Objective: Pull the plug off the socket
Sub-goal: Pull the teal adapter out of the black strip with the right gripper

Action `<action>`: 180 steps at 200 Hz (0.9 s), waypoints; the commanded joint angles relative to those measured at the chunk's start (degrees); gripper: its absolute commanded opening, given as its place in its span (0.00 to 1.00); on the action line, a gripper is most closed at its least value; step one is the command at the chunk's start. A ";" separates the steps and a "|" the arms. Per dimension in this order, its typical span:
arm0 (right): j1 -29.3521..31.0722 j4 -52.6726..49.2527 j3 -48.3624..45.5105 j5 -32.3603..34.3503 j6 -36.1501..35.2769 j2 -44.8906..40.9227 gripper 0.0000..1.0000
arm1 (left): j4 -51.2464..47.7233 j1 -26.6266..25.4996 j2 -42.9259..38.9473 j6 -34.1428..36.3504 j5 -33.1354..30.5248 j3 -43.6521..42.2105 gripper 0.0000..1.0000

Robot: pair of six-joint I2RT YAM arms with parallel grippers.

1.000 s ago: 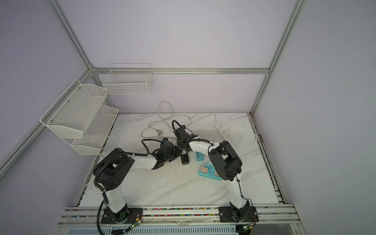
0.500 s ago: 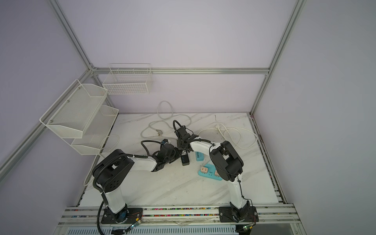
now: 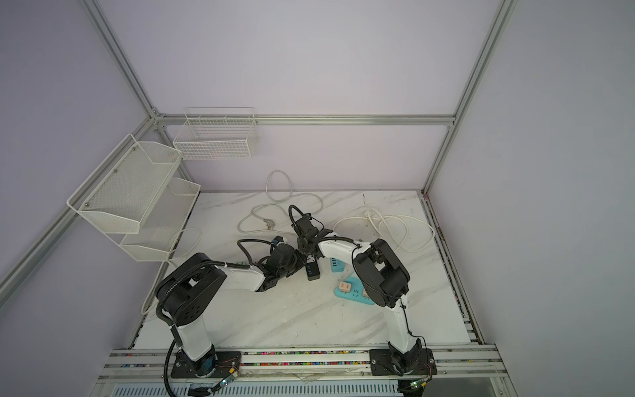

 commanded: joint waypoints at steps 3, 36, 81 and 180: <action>2.32 3.22 3.22 -1.92 0.93 -2.18 0.00 | -16.83 -1.44 5.41 -0.21 2.16 -4.18 0.27; -1.47 4.83 1.70 -5.52 0.71 -4.19 0.00 | -16.74 -1.43 5.52 -0.59 2.20 -4.23 0.27; 4.12 1.84 6.24 -3.32 1.08 0.02 0.00 | -16.83 -1.39 5.25 -0.59 2.07 -4.36 0.27; 3.65 0.28 6.68 -3.29 0.49 -0.98 0.00 | -16.37 -1.45 5.87 -0.99 2.36 -4.21 0.27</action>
